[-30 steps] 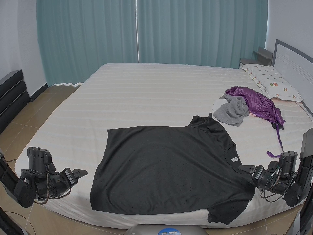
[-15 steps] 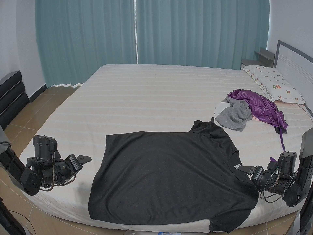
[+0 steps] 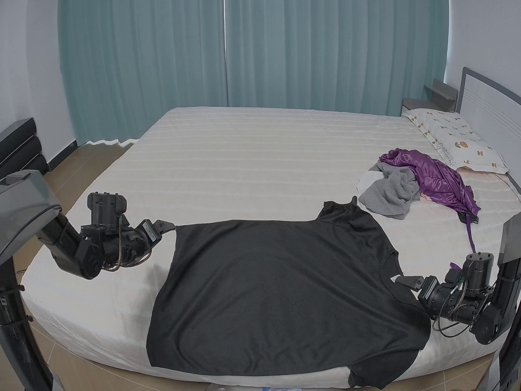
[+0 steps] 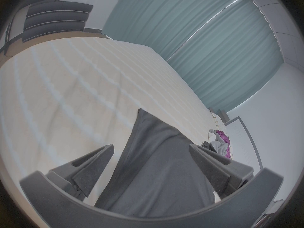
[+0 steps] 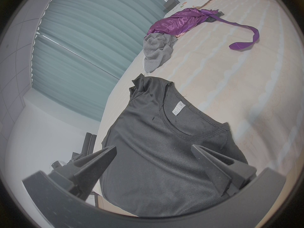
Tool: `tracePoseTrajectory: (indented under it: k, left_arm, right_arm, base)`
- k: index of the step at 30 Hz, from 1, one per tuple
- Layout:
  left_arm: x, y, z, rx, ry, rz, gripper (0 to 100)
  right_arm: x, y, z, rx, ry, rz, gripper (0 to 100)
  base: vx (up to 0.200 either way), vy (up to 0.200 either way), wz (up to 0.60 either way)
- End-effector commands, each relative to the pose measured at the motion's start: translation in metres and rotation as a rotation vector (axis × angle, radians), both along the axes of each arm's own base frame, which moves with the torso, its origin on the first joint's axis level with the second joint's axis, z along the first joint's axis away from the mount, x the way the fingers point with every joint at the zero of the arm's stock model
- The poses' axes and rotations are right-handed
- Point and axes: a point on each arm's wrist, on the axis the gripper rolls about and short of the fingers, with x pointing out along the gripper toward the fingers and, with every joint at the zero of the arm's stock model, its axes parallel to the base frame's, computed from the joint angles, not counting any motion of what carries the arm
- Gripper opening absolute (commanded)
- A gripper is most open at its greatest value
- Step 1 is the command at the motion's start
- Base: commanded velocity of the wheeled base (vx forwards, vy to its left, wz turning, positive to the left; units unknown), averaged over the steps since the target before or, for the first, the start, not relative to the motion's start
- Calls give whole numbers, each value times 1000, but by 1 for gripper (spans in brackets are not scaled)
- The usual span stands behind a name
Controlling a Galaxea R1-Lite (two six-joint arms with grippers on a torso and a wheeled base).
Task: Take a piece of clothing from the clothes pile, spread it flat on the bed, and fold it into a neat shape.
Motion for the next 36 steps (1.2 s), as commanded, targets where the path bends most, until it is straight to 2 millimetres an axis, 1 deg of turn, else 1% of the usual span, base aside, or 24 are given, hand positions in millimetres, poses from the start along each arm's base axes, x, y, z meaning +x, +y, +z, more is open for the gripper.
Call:
tracePoseTrajectory:
  k: [1, 5, 6, 7, 11, 14, 17, 18, 22, 25, 31, 34, 36]
  left_arm:
    - [54, -4, -40, -10, 52, -16, 100]
    - [79, -4, -42, -14, 36, -9, 100]
    - [81, -4, -43, -15, 36, -9, 100]
    - [88, -5, -42, -23, 32, -5, 100]
    - [101, -6, -41, -48, 20, 13, 100]
    - [110, -7, -46, -64, 14, 37, 100]
    - [112, -6, -48, -76, 15, 46, 100]
    - [114, -1, -51, -105, 24, 74, 100]
    - [114, 3, -53, -116, 30, 85, 100]
    - [114, 3, -56, -116, 34, 86, 100]
    - [115, 3, -56, -118, 28, 86, 100]
    - [118, 5, -56, -119, 21, 90, 100]
    - [120, 5, -59, -118, 20, 92, 100]
  right_arm:
    - [-4, 0, -2, 2, 21, 2, 100]
    - [-4, 0, -3, 1, 26, 0, 100]
    - [-4, 0, -3, 1, 24, 0, 100]
    - [-4, 0, -3, 1, 24, 0, 100]
    - [-4, 0, -3, 3, 26, 1, 100]
    - [-4, 0, -3, 2, 29, 1, 100]
    - [-4, 0, -4, 2, 31, 1, 100]
    - [-4, 0, -5, 1, 33, 2, 100]
    - [-4, 0, -6, 2, 35, 1, 100]
    - [-4, 0, -6, 2, 38, 6, 100]
    - [-4, 1, -6, 5, 40, 9, 100]
    - [-4, 2, -6, 5, 42, 17, 100]
    - [-4, 3, -6, 5, 43, 18, 100]
  base:
    - [0, 0, 0]
    - [0, 0, 0]
    - [0, 0, 0]
    - [0, 0, 0]
    - [0, 0, 0]
    - [0, 0, 0]
    - [0, 0, 0]
    - [0, 0, 0]
    - [0, 0, 0]
    - [0, 0, 0]
    - [0, 0, 0]
    - [0, 0, 0]
    - [0, 0, 0]
